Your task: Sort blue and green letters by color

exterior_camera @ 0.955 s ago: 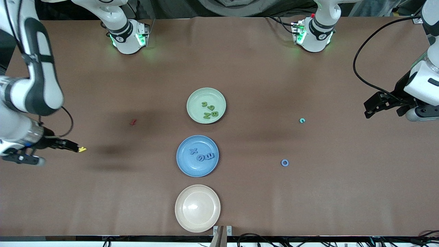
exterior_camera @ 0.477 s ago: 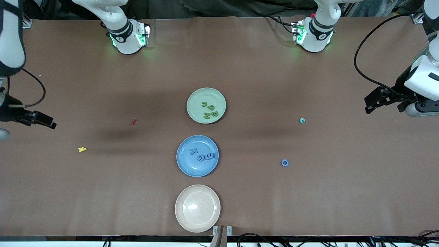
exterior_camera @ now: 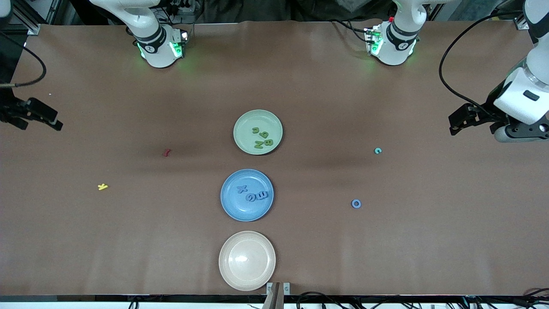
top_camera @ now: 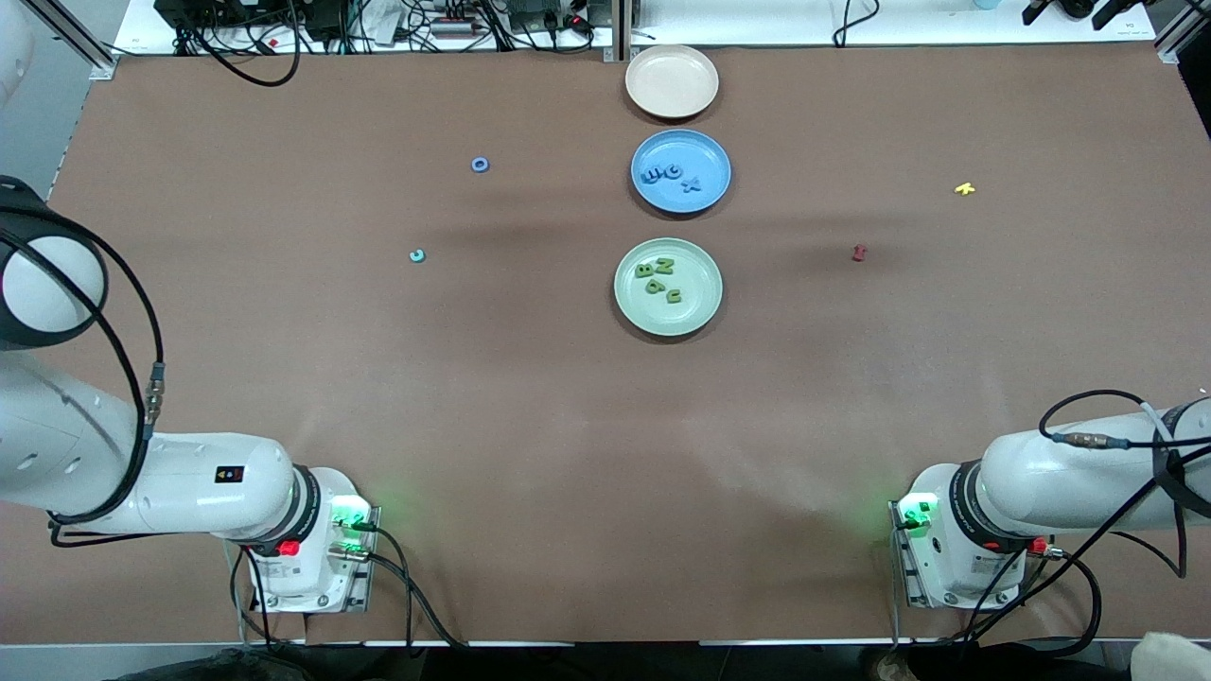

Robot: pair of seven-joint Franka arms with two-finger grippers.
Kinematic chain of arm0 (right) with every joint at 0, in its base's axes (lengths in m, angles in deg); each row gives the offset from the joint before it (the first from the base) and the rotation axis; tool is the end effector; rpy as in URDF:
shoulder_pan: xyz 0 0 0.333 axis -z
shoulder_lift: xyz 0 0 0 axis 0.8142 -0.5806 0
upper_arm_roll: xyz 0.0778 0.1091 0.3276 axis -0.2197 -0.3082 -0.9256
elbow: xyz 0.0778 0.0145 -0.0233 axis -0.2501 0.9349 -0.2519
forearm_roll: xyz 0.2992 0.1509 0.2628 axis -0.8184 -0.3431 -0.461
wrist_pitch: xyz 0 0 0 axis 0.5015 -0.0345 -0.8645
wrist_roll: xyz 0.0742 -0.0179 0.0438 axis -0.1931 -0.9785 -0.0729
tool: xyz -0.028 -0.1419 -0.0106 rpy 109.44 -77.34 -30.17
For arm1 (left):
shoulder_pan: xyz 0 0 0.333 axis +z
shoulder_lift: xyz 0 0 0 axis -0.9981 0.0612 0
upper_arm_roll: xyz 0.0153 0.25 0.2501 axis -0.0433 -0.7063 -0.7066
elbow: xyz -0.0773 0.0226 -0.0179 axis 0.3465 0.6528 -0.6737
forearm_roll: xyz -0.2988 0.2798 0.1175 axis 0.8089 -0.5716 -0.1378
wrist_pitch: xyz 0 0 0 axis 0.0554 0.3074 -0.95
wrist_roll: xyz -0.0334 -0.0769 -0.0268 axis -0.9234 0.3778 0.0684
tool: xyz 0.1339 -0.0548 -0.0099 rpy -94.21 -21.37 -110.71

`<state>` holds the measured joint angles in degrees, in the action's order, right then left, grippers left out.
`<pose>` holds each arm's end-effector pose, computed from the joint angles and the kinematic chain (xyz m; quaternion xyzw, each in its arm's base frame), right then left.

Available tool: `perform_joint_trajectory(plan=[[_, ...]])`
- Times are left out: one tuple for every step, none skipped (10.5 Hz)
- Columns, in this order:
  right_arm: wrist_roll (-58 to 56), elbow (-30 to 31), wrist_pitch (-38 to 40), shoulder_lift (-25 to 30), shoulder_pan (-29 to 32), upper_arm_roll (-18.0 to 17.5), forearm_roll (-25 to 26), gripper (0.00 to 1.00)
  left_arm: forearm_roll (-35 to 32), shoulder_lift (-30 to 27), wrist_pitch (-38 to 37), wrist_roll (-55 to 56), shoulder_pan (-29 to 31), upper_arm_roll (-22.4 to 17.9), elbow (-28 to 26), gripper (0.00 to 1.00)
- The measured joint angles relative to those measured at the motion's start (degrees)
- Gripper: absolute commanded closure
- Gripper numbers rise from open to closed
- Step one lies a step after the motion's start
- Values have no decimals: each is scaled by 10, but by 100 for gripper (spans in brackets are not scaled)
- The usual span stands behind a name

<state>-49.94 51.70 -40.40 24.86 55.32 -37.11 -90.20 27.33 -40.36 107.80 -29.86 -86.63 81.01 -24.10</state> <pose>0.5867 -0.0484 0.6093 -0.9979 0.0349 -0.0447 0.0306 0.6204 -0.0856 0.6151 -0.9993 -0.0025 -0.0323 0.0183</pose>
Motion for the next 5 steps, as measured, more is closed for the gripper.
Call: perform_joint_trajectory(plan=[[0, -25, 23, 1, -1, 0, 7, 0, 0, 0, -1, 0, -1, 3, 0, 0], [0, -46, 36, 0, -1, 2, 10, 0, 0, 0, -1, -7, -1, 5, 0, 0], [0, -64, 43, -1, -1, 3, 11, 0, 0, -1, -1, -27, -1, 5, 0, 0], [0, -80, 47, -6, -2, 3, 11, 0, 0, -1, -1, -39, -1, 5, 0, 0], [0, -91, 48, -14, -2, 3, 12, 0, 7, -1, -1, -40, -1, 6, 0, 0]])
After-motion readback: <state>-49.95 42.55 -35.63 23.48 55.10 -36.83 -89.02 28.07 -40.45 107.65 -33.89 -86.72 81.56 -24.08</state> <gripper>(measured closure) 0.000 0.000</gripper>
